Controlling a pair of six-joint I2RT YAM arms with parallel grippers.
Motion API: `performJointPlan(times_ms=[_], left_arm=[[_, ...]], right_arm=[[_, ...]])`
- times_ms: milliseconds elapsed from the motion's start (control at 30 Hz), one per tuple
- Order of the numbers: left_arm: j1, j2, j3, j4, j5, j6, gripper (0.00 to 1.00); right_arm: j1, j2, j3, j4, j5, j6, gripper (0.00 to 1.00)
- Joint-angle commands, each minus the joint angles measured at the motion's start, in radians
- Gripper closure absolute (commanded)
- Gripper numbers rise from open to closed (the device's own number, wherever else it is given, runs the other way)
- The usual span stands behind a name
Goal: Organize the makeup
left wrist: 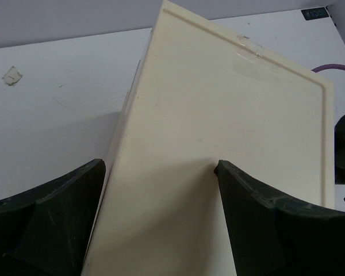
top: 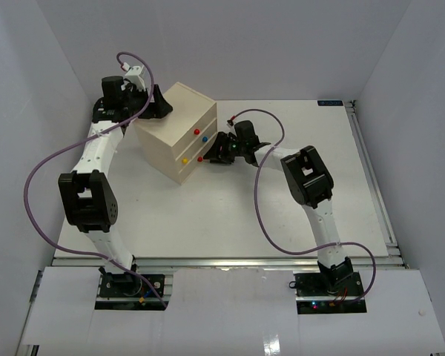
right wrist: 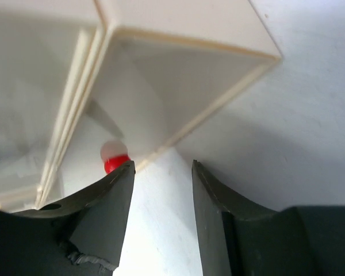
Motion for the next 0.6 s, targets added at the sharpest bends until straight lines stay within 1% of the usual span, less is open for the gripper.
performJointPlan(times_ms=[0,67,133,167,200,233,300,333,367,433,500,567], left_arm=[[-0.001,0.012,0.123,-0.095,-0.112,-0.067,0.04],[0.0,0.003,0.159,-0.095,-0.136,-0.076,0.02],[0.015,0.001,0.266,-0.114,-0.16,-0.076,0.02],[0.048,0.002,0.33,-0.122,-0.15,-0.093,0.02],[0.058,0.004,0.37,-0.129,-0.142,-0.104,0.02],[0.066,0.002,0.412,-0.143,-0.131,-0.118,0.02],[0.072,-0.02,0.438,-0.152,-0.113,-0.137,0.02],[0.072,-0.047,0.421,-0.147,-0.101,-0.15,0.02],[0.072,-0.107,0.394,-0.143,-0.088,-0.158,0.02],[0.072,-0.186,0.26,-0.109,-0.018,-0.17,0.02],[0.072,-0.335,0.109,-0.071,0.055,-0.177,0.02],[0.072,-0.432,-0.069,-0.018,0.138,-0.187,0.02]], right_arm=[[-0.054,-0.277,-0.136,-0.092,0.014,-0.302,0.32],[-0.079,-0.379,-0.188,-0.177,0.003,-0.404,0.3],[-0.104,-0.473,-0.264,-0.258,-0.054,-0.498,0.28],[-0.123,-0.545,-0.301,-0.324,-0.066,-0.568,0.27],[-0.132,-0.588,-0.304,-0.359,-0.074,-0.61,0.26],[-0.148,-0.646,-0.34,-0.4,-0.102,-0.671,0.25],[-0.175,-0.754,-0.39,-0.465,-0.154,-0.78,0.23],[-0.195,-0.831,-0.412,-0.508,-0.181,-0.836,0.22],[-0.203,-0.875,-0.429,-0.525,-0.19,-0.897,0.2],[-0.224,-0.977,-0.484,-0.54,-0.173,-0.936,0.17],[-0.239,-1.053,-0.535,-0.545,-0.147,-0.956,0.15],[-0.252,-1.119,-0.579,-0.546,-0.131,-0.959,0.13]])
